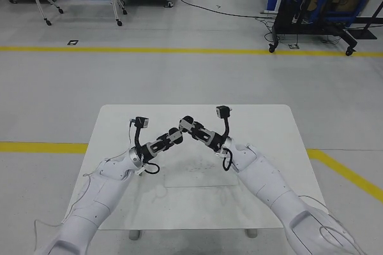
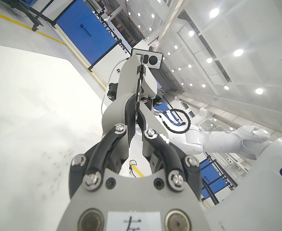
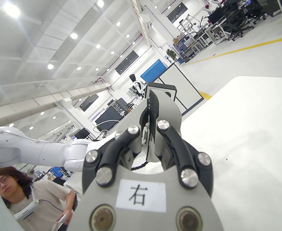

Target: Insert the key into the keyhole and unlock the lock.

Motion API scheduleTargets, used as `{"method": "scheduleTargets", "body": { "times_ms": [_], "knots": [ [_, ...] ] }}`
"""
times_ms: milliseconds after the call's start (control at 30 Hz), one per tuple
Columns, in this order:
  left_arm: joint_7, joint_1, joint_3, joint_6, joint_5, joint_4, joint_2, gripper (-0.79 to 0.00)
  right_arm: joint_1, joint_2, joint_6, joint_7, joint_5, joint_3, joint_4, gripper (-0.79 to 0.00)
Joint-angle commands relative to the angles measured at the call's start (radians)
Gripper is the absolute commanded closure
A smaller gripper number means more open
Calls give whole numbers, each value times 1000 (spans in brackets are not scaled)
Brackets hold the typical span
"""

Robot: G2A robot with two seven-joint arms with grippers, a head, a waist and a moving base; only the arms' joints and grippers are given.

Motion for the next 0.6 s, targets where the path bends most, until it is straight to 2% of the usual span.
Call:
{"method": "scheduleTargets", "body": {
  "times_ms": [0, 333, 567],
  "knots": [
    [-2, -1, -4, -2, -4, 4, 1, 0, -1, -1, 0, 1, 4, 4, -1, 0],
    [21, 14, -51, -25, -26, 4, 11, 0, -11, 1, 0, 9, 7, 33, -6, 0],
    [0, 26, -63, -20, -41, -18, 15, 0, -18, 2, 0, 65, 60, 45, -7, 0]
  ]
}}
